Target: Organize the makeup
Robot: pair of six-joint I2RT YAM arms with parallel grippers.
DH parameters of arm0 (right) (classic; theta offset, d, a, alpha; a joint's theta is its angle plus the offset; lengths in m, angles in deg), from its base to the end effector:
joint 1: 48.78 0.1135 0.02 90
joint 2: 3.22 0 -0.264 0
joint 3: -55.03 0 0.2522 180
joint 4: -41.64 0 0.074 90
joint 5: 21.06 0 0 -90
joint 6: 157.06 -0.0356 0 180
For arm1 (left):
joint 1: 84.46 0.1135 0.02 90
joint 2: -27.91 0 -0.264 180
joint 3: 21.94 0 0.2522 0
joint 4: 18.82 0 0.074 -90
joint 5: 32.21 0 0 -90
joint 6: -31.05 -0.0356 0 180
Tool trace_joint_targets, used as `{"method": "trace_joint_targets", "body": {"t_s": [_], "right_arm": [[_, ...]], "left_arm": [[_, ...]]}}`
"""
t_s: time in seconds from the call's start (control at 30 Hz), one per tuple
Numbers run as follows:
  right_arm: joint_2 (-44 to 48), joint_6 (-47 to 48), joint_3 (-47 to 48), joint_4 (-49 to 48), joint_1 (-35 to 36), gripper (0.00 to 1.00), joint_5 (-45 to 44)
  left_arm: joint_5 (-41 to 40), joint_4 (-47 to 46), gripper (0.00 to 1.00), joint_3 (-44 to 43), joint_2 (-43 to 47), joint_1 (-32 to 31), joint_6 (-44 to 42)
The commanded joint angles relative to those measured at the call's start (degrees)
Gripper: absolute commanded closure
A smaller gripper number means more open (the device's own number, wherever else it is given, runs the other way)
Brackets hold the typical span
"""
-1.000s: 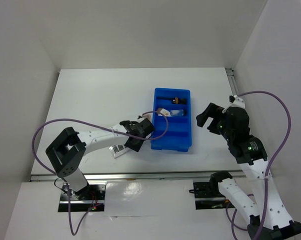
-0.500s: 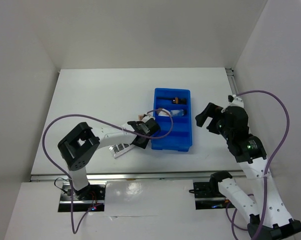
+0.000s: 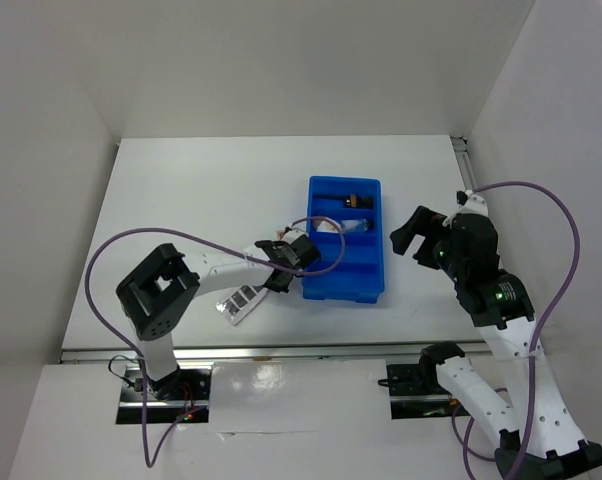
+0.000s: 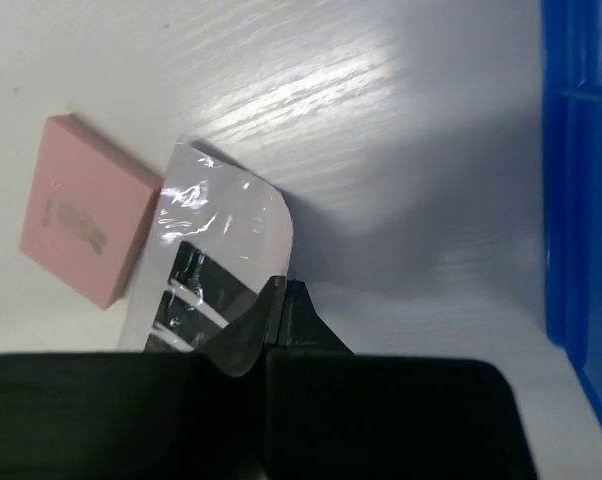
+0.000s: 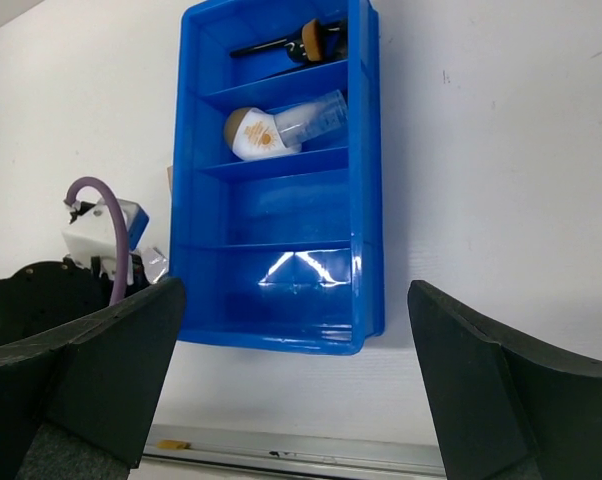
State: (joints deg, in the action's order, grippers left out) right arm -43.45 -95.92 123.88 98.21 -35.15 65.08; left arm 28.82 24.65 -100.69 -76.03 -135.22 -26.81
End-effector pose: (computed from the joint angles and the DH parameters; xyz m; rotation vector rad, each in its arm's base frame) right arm 0.1333 0.0299 0.3535 0.3174 2.0559 0.3880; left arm 0.2348 -0.2602 0.1644 0.2877 2.5159 0.1743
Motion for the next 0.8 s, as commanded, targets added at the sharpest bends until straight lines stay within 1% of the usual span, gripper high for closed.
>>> {"method": "trace_joint_targets", "body": {"t_s": [0.0, 0.2, 0.3, 0.4, 0.43, 0.5, 0.57, 0.67, 0.77], "right_arm": [[0.6, 0.6, 1.1, -2.3, 0.1, 0.00, 0.5], [0.6, 0.1, -0.2, -4.1, 0.1, 0.00, 2.3], [0.1, -0.4, -0.2, -4.7, 0.1, 0.00, 2.3], [0.1, -0.4, -0.2, -4.7, 0.1, 0.00, 2.3], [0.1, -0.4, -0.2, -4.7, 0.1, 0.00, 2.3], [0.1, -0.4, 0.4, -4.1, 0.1, 0.00, 1.1], [0.6, -0.4, 0.9, -3.4, 0.1, 0.00, 0.4], [1.2, -0.4, 1.4, -2.3, 0.1, 0.00, -0.9], [1.8, -0.4, 2.0, -0.9, 0.1, 0.00, -2.2]], "left_arm": [[-1.8, 6.3, 1.00, -2.1, 5.9, 0.1, 2.1], [-1.6, 14.0, 1.00, -6.0, 14.1, 0.1, -0.1], [-2.3, 17.1, 1.00, -9.8, 17.6, 0.1, -2.5], [-2.9, 17.7, 1.00, -15.1, 19.1, -2.0, -4.8], [-2.9, 17.7, 1.00, -18.3, 19.1, -2.0, -6.4], [-2.9, 16.3, 1.00, -21.1, 19.1, -3.6, -8.3], [-2.4, 13.3, 1.00, -24.7, 16.9, -4.2, -11.6], [-2.4, 11.2, 1.00, -30.3, 13.0, -4.7, -15.7], [1.4, 6.4, 1.00, -32.7, 10.9, -5.2, -21.7]]}}
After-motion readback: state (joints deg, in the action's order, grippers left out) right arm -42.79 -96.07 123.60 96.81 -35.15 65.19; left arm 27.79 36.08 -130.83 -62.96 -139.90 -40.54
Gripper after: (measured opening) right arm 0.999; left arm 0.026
